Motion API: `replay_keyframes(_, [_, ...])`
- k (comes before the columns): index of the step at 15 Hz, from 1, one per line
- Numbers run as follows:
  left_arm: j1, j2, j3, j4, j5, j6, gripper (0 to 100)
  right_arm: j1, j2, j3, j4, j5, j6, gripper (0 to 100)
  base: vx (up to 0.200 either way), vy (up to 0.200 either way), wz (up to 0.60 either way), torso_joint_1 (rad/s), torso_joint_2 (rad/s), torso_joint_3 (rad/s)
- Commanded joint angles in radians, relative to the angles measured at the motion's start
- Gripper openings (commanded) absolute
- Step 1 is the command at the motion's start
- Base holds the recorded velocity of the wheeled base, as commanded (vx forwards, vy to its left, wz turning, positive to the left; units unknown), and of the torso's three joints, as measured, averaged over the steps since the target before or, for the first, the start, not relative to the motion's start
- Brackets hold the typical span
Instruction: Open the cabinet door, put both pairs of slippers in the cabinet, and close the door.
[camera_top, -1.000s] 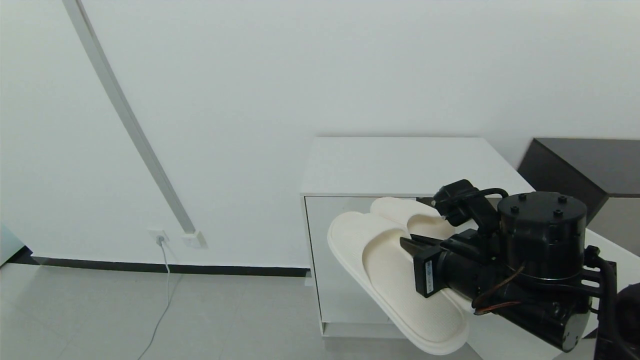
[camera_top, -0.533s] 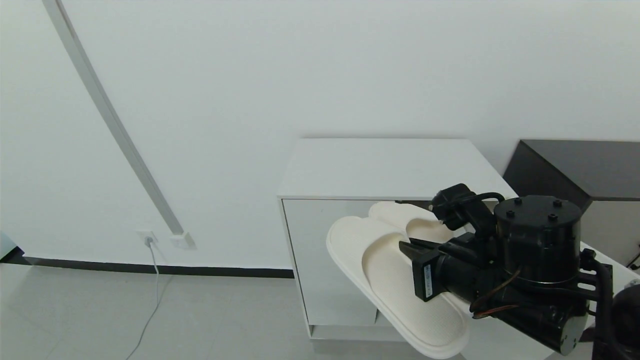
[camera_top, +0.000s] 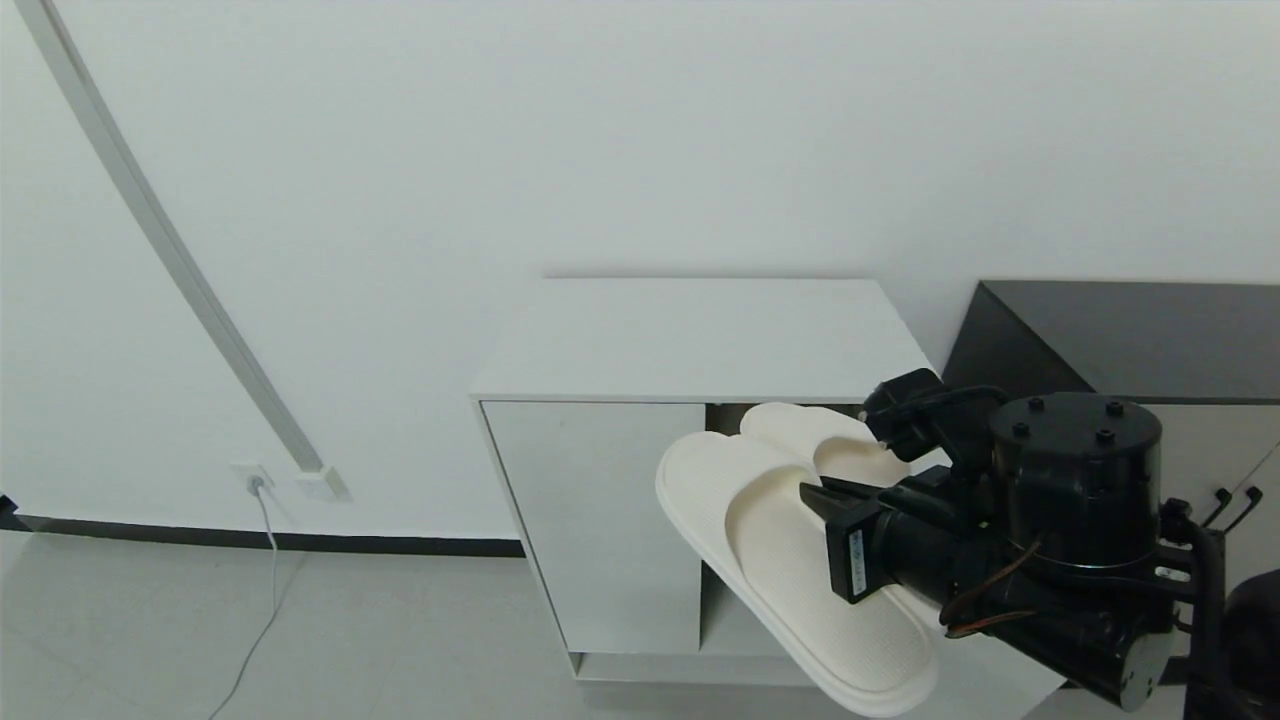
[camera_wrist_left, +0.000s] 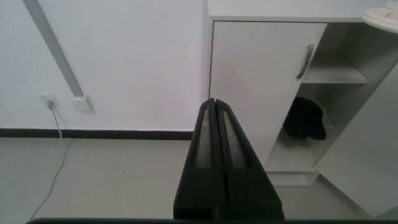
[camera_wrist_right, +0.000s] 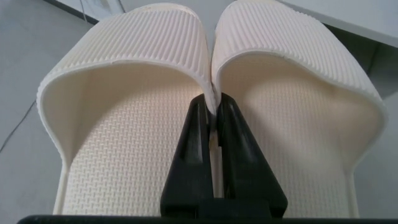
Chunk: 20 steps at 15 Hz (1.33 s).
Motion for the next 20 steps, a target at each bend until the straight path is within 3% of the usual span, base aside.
replay_keyframes(1, [0.000,0.001,0.000,0.000,0.001,-0.001,0,0.000,0.002,0.000,-0.002,0.001,0.000,0,0.000,-0.200,0.00,0.007,0.00,0.002])
replay_keyframes(3, [0.000,0.001,0.000,0.000,0.001,-0.001,0,0.000,0.004,0.004,-0.010,0.001,0.000,0,0.000,-0.200,0.00,0.005,0.00,0.005])
replay_keyframes(20, [0.000,0.001,0.000,0.000,-0.001,-0.001,0,-0.011,0.005,0.015,-0.011,0.004,0.001,0,0.000,0.000,0.00,0.000,0.00,0.000])
